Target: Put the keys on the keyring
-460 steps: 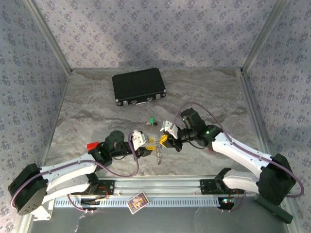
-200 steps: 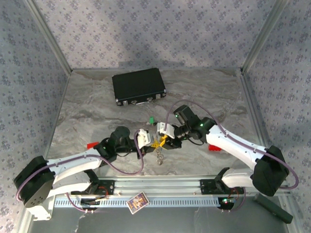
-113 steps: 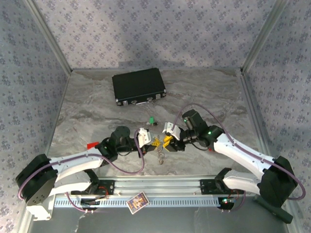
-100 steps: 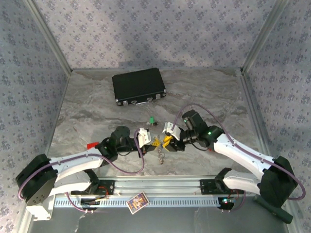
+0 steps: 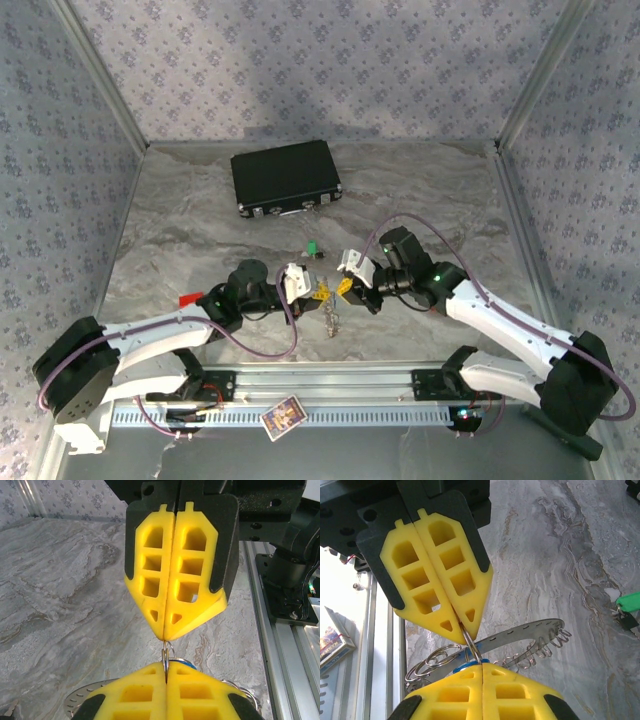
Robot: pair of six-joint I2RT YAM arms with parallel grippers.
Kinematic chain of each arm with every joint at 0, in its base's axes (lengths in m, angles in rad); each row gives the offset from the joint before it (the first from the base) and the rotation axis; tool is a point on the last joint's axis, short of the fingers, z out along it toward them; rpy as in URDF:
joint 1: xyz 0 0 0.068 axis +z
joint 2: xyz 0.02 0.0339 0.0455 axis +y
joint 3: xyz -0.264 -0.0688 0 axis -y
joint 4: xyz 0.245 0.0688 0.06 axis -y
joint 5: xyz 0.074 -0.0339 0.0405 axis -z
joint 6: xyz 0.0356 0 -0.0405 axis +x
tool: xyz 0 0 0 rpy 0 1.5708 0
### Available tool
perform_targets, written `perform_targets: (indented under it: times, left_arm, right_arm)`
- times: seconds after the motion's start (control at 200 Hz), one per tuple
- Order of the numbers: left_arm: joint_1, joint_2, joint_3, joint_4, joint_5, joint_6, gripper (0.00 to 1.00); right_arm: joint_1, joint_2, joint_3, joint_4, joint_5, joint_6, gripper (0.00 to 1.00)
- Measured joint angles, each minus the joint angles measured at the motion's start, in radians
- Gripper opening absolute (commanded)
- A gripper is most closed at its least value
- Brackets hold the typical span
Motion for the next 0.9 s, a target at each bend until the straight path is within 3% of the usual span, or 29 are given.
perform_targets:
  times: [0.1, 0.195, 0.325, 0.48, 0.795, 0.899]
  left_arm:
    - [0.000, 0.000, 0.000, 0.000, 0.000, 0.000, 0.00]
    - [0.000, 0.000, 0.000, 0.001, 0.000, 0.000, 0.00]
    - [0.000, 0.000, 0.000, 0.007, 0.003, 0.000, 0.00]
    - [0.000, 0.006, 0.000, 0.019, 0.003, 0.000, 0.00]
    - [0.000, 0.007, 0.000, 0.020, 0.002, 0.001, 0.00]
    - [0.000, 0.007, 0.000, 0.021, 0.003, 0.004, 0.00]
  right_arm:
    - [0.000, 0.003, 0.000, 0.000, 0.000, 0.000, 0.04]
    - [-0.001, 0.005, 0.000, 0.000, 0.001, -0.004, 0.28]
    - [-0.002, 0.005, 0.000, 0.000, 0.005, 0.000, 0.33]
    - [-0.002, 0.011, 0.000, 0.002, 0.003, -0.003, 0.27]
    - [-0.004, 0.037, 0.000, -0.001, -0.011, -0.007, 0.00]
    - [-0.008, 0.030, 0.000, -0.004, -0.012, -0.011, 0.00]
